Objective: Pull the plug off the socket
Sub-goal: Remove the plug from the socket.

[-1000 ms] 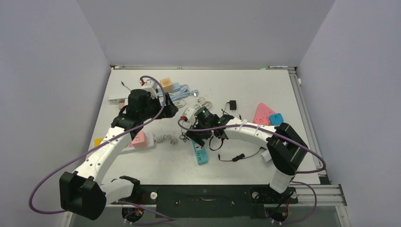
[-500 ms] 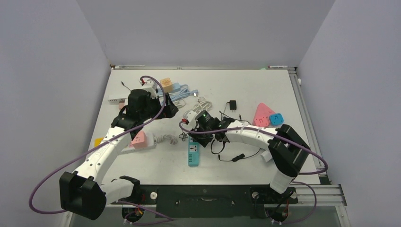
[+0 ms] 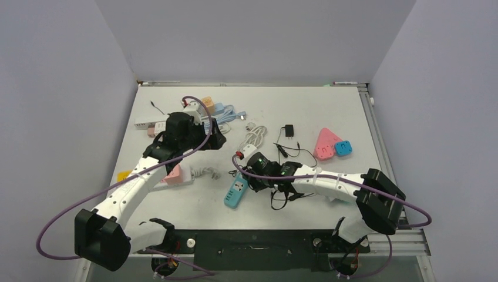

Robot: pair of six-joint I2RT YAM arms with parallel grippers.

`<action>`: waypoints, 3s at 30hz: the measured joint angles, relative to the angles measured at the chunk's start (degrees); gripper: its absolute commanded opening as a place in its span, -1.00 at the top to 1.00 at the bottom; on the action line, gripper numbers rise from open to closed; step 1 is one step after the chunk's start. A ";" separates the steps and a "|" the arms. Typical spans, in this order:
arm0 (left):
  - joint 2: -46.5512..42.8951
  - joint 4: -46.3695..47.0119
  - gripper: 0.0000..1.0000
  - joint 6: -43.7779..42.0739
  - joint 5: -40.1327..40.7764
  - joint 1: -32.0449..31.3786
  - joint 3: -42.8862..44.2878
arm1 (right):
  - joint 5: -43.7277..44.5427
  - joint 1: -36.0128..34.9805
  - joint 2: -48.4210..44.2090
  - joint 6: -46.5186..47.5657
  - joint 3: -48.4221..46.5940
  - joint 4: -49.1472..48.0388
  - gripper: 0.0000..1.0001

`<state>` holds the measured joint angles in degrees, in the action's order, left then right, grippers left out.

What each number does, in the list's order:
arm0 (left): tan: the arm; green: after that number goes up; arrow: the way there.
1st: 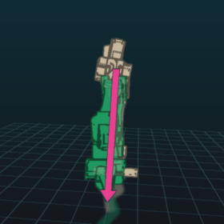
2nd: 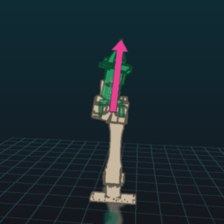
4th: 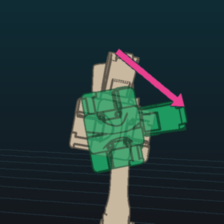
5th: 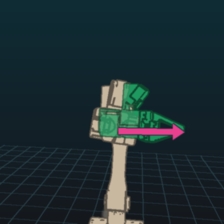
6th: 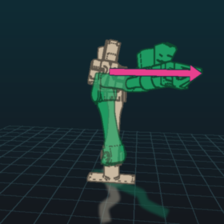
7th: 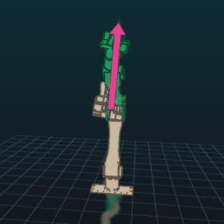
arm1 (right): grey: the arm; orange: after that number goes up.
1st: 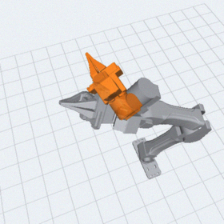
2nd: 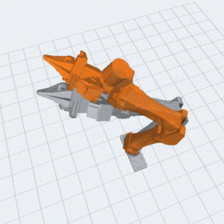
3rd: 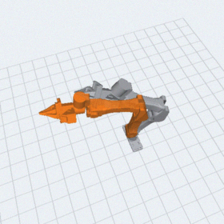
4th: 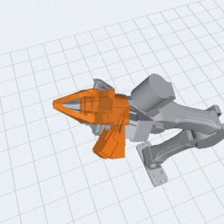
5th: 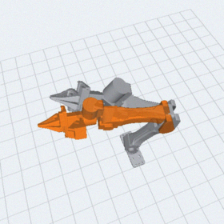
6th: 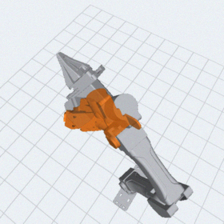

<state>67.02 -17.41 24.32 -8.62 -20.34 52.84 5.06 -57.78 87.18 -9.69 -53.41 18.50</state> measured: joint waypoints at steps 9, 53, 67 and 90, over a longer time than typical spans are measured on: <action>0.50 -1.27 -0.95 -4.20 0.02 -8.07 -4.17 | 11.56 -1.05 -6.05 -15.39 7.39 -0.76 0.89; 16.39 7.37 -0.97 -4.39 -27.85 -10.80 -7.67 | 5.14 6.38 -18.49 -19.12 21.14 -12.79 0.89; 23.96 5.40 -0.63 -1.51 -33.16 -10.56 -5.79 | 6.64 4.59 -21.99 -16.92 25.42 -20.94 0.89; 25.83 6.54 0.68 3.69 -39.69 -7.23 -5.75 | 7.58 4.09 -23.82 -16.48 28.76 -24.41 0.25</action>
<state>92.86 -10.87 28.01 -48.31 -27.57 47.09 12.64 -53.69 63.35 -26.17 -24.64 -5.91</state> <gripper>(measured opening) 0.319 0.367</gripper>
